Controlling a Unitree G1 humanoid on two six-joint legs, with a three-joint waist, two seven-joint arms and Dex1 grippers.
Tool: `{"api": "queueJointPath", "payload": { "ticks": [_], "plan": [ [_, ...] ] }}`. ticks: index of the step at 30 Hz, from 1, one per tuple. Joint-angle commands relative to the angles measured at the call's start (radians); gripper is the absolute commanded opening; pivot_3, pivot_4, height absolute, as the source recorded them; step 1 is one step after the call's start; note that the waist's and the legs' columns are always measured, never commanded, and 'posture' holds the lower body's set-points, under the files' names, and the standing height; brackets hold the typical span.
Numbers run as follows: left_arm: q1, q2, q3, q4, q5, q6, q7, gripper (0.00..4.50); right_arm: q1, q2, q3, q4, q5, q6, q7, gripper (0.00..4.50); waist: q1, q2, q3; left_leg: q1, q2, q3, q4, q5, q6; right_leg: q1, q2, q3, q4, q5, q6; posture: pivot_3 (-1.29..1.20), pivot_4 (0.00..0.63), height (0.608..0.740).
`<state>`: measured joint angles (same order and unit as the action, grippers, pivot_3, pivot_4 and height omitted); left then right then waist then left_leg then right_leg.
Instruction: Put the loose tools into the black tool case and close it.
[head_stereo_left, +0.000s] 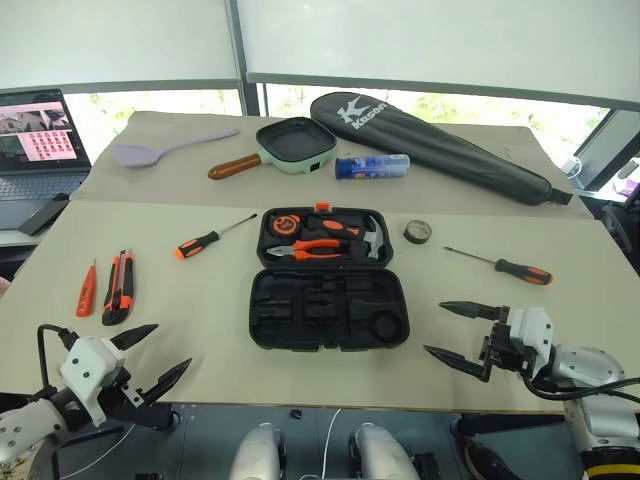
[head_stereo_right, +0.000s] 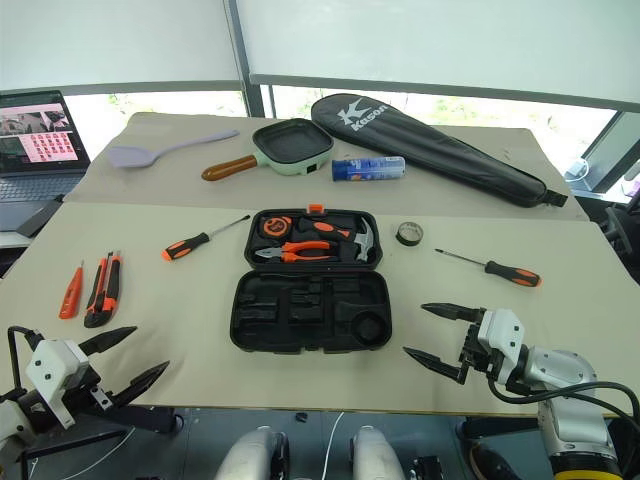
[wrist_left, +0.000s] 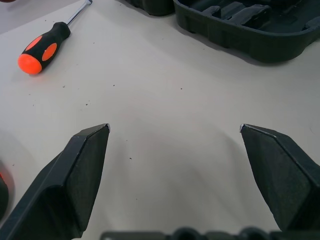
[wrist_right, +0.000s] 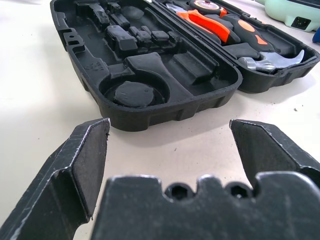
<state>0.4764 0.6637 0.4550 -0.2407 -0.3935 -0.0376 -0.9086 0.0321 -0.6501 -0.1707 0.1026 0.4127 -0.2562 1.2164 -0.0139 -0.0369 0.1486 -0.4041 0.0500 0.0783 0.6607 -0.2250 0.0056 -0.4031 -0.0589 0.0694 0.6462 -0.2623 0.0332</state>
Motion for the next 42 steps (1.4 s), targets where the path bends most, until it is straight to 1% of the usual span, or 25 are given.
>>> {"api": "queueJointPath", "payload": {
  "ticks": [1,3,4,6,9,11,13,15,16,18,20,22,23,24,26,27,29,31,34,36,38,39,42],
  "plan": [
    [-0.004,-0.014,0.060,-0.048,-0.083,0.074,0.049,4.50,-0.008,0.014,-0.017,-0.050,0.044,0.040,-0.039,4.45,0.000,0.000,0.000,0.000,0.000,0.000,0.000,0.000,0.000,0.000,0.000,0.000,0.000,0.000,0.000,0.00,0.150,0.740],
    [0.031,-0.035,0.171,-0.082,-0.226,0.204,0.113,4.50,-0.019,0.056,-0.024,-0.156,0.098,0.119,-0.132,4.45,-0.003,-0.001,0.000,0.000,0.001,0.000,0.000,0.000,0.000,0.000,0.000,0.000,0.000,0.000,0.000,0.00,0.150,0.740],
    [0.056,-0.054,0.224,-0.088,-0.267,0.252,0.154,4.50,-0.032,0.094,-0.031,-0.205,0.140,0.115,-0.160,4.45,-0.007,-0.002,0.000,0.000,0.003,-0.002,0.000,0.000,0.000,-0.001,0.000,0.000,0.001,0.000,0.000,0.00,0.150,0.740],
    [0.090,-0.091,0.282,-0.080,-0.278,0.286,0.211,4.50,-0.050,0.141,-0.039,-0.272,0.196,0.112,-0.185,4.45,-0.019,-0.002,0.000,0.000,0.004,-0.007,0.000,0.000,0.000,-0.002,0.002,0.000,0.001,0.000,-0.001,0.00,0.150,0.740],
    [0.117,-0.144,0.334,-0.077,-0.305,0.344,0.291,4.50,-0.049,0.145,-0.022,-0.331,0.221,0.178,-0.203,4.45,-0.024,-0.001,0.000,0.000,0.002,-0.009,-0.001,0.000,0.000,-0.001,0.000,0.000,0.001,-0.001,0.000,0.00,0.150,0.740],
    [0.125,-0.159,0.347,-0.087,-0.327,0.370,0.304,4.50,-0.048,0.151,-0.014,-0.349,0.234,0.184,-0.199,4.45,-0.015,-0.007,-0.001,-0.001,0.000,-0.009,-0.001,0.000,0.000,0.000,-0.001,-0.001,0.001,-0.001,0.001,0.00,0.150,0.740],
    [0.121,-0.130,0.334,-0.132,-0.382,0.476,0.335,4.50,-0.058,0.167,-0.007,-0.346,0.216,0.166,-0.207,4.45,-0.004,-0.010,-0.002,0.000,0.000,-0.010,0.000,0.000,0.000,0.000,-0.001,-0.001,0.001,-0.001,0.001,0.00,0.150,0.740],
    [0.056,-0.087,0.322,-0.164,-0.455,0.574,0.387,4.50,-0.072,0.181,-0.003,-0.337,0.198,0.155,-0.218,4.45,0.004,-0.011,-0.002,0.000,0.000,-0.010,0.000,0.000,0.000,0.000,-0.001,-0.002,0.001,-0.001,0.001,0.00,0.150,0.740],
    [0.022,-0.069,0.318,-0.171,-0.471,0.600,0.407,4.50,-0.077,0.185,-0.002,-0.334,0.194,0.156,-0.220,4.45,0.007,-0.010,-0.002,0.000,0.000,-0.010,0.000,0.000,0.000,0.000,-0.001,-0.002,0.001,-0.001,0.001,0.00,0.150,0.740],
    [-0.083,-0.004,0.293,-0.172,-0.499,0.690,0.477,4.50,-0.088,0.192,0.002,-0.331,0.182,0.155,-0.228,4.45,0.014,-0.010,-0.001,0.000,0.001,-0.010,0.000,0.000,-0.001,-0.001,-0.001,-0.003,0.001,-0.001,0.000,0.00,0.150,0.740],
    [-0.225,0.077,0.234,-0.141,-0.504,0.776,0.519,4.50,-0.092,0.195,0.005,-0.332,0.175,0.159,-0.236,4.45,0.019,-0.010,-0.001,0.001,0.000,-0.009,0.000,0.001,-0.002,-0.001,0.000,-0.005,0.002,0.000,0.000,0.00,0.150,0.740],
    [-0.458,0.165,0.092,-0.024,-0.444,0.850,0.531,4.50,-0.090,0.198,0.007,-0.329,0.164,0.159,-0.247,4.45,0.021,-0.009,-0.001,0.001,0.000,-0.009,0.000,0.002,-0.002,0.002,0.000,-0.005,0.002,0.001,-0.002,0.00,0.150,0.740],
    [-0.574,0.194,0.012,0.055,-0.405,0.889,0.528,4.50,-0.089,0.200,0.008,-0.326,0.156,0.155,-0.250,4.45,0.023,-0.009,-0.001,0.001,-0.001,-0.010,0.000,0.002,-0.002,0.003,0.000,-0.004,0.002,0.001,-0.001,0.00,0.150,0.740],
    [-0.653,0.214,-0.043,0.112,-0.378,0.916,0.525,4.50,-0.090,0.200,0.009,-0.323,0.150,0.151,-0.251,4.45,0.025,-0.009,-0.001,0.000,-0.003,-0.010,0.000,0.003,-0.003,0.000,0.001,-0.006,0.003,0.001,0.000,0.00,0.150,0.740],
    [-0.823,0.241,-0.215,0.267,-0.268,0.900,0.432,4.50,-0.092,0.201,0.007,-0.317,0.143,0.148,-0.257,4.45,0.018,-0.008,-0.001,-0.002,-0.003,-0.010,0.000,0.004,-0.004,0.001,0.003,-0.006,0.003,0.002,-0.001,0.00,0.150,0.740],
    [-0.879,0.243,-0.268,0.324,-0.228,0.879,0.396,4.50,-0.093,0.201,0.007,-0.316,0.140,0.147,-0.260,4.45,0.012,-0.008,0.000,-0.001,-0.002,-0.008,0.000,0.004,-0.004,0.000,0.003,-0.005,0.002,0.002,-0.001,0.00,0.150,0.740],
    [-1.040,0.202,-0.361,0.535,-0.135,0.805,0.337,4.50,-0.089,0.201,0.006,-0.316,0.137,0.145,-0.266,4.45,0.003,-0.008,0.000,-0.002,-0.002,-0.008,-0.001,0.003,-0.004,-0.001,0.003,-0.004,0.002,0.002,-0.001,0.00,0.150,0.740],
    [-1.157,0.167,-0.436,0.719,-0.047,0.726,0.278,4.50,-0.079,0.203,0.007,-0.323,0.134,0.144,-0.273,4.45,-0.001,-0.008,0.000,-0.004,-0.002,-0.009,-0.001,0.003,-0.005,-0.002,0.004,-0.005,0.002,0.001,-0.001,0.00,0.150,0.740],
    [-1.266,0.127,-0.510,0.905,0.049,0.612,0.176,4.50,-0.061,0.206,0.009,-0.342,0.128,0.142,-0.285,4.45,-0.004,-0.008,0.000,-0.006,-0.002,-0.009,-0.001,0.003,-0.005,-0.003,0.005,-0.005,0.001,0.001,-0.001,0.00,0.150,0.740],
    [-1.330,0.098,-0.540,1.018,0.107,0.556,0.148,4.50,-0.039,0.208,0.006,-0.360,0.124,0.141,-0.296,4.45,-0.003,-0.008,0.000,-0.007,-0.002,-0.009,-0.001,0.002,-0.005,-0.004,0.005,-0.005,0.001,0.001,-0.001,0.00,0.150,0.740],
    [-1.379,0.073,-0.546,1.104,0.136,0.541,0.119,3.99,-0.014,0.211,0.005,-0.378,0.120,0.138,-0.306,4.50,0.001,-0.008,0.000,-0.011,-0.002,-0.009,0.000,0.002,-0.005,-0.006,0.005,-0.005,0.001,0.001,0.000,0.00,0.150,0.740],
    [-1.391,0.067,-0.549,1.131,0.150,0.523,0.095,3.85,-0.006,0.212,0.006,-0.384,0.118,0.138,-0.311,4.50,0.002,-0.008,0.000,-0.011,-0.002,-0.010,0.000,0.002,-0.005,-0.007,0.005,-0.005,0.001,0.001,0.000,0.00,0.150,0.740],
    [-1.416,0.054,-0.553,1.188,0.181,0.508,0.038,2.90,0.010,0.214,0.008,-0.395,0.114,0.136,-0.325,4.50,0.002,-0.008,0.000,-0.012,-0.002,-0.010,0.000,0.002,-0.005,-0.007,0.004,-0.005,0.001,0.001,0.000,0.00,0.150,0.740]
  ]
}}
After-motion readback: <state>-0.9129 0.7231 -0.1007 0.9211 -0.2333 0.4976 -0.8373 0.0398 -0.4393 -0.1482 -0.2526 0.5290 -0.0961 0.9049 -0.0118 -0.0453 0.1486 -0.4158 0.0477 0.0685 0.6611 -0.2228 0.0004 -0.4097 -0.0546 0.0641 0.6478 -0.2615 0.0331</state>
